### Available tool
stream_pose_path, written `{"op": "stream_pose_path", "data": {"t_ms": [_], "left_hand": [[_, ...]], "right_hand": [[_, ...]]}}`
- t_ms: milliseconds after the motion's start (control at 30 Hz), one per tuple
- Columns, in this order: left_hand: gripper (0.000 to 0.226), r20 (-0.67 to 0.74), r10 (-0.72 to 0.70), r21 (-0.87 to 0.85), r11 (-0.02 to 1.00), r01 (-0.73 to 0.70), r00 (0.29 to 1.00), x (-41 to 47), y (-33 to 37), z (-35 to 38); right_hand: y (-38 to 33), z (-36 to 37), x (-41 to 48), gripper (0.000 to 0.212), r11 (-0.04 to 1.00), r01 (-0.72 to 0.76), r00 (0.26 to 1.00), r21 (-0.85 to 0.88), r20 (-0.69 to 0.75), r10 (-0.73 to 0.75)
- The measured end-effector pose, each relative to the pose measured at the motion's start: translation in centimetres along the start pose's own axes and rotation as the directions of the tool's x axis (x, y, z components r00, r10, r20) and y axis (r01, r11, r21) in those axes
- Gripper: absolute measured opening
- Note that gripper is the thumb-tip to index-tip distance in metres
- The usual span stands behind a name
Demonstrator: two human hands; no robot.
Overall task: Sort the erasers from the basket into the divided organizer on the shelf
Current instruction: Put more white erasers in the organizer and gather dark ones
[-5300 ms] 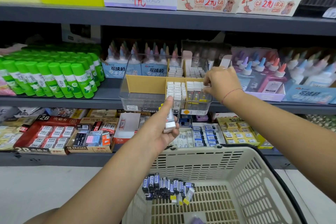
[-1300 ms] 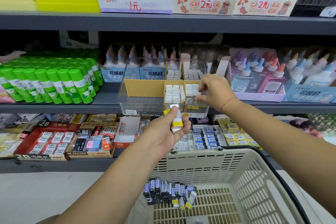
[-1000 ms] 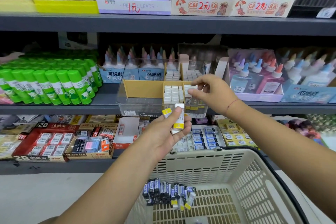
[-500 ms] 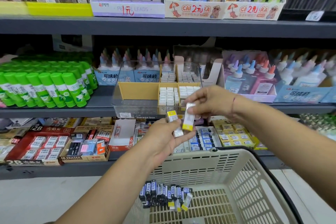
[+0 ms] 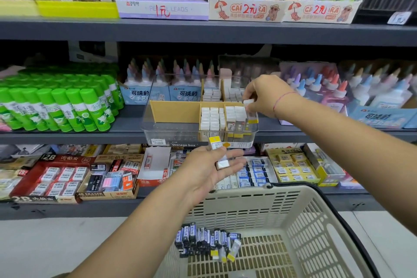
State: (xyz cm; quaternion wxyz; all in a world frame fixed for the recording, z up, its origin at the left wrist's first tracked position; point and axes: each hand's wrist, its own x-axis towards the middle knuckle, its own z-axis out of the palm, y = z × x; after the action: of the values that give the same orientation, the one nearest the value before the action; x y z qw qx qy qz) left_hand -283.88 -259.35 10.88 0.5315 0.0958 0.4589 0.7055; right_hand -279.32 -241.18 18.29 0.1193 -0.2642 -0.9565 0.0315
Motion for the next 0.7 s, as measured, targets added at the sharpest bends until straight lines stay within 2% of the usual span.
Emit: {"op": "stream_pose_path", "data": {"t_ms": [333, 567, 700], "left_hand": [[0.005, -0.013, 0.002, -0.006, 1.000, -0.002, 1.000, -0.1, 0.2, 0.0], [0.003, -0.021, -0.001, 0.013, 1.000, 0.001, 1.000, -0.1, 0.1, -0.1], [0.023, -0.045, 0.006, 0.076, 0.997, -0.002, 0.999, 0.2, -0.1, -0.5]], "right_hand": [[0.9, 0.9, 0.6, 0.014, 1.000, 0.002, 1.000, -0.005, 0.018, -0.002], [1.8, 3.0, 0.2, 0.024, 0.998, 0.020, 0.999, -0.052, 0.049, -0.018], [1.9, 3.6, -0.2, 0.028, 1.000, -0.005, 1.000, -0.010, 0.017, 0.005]]}}
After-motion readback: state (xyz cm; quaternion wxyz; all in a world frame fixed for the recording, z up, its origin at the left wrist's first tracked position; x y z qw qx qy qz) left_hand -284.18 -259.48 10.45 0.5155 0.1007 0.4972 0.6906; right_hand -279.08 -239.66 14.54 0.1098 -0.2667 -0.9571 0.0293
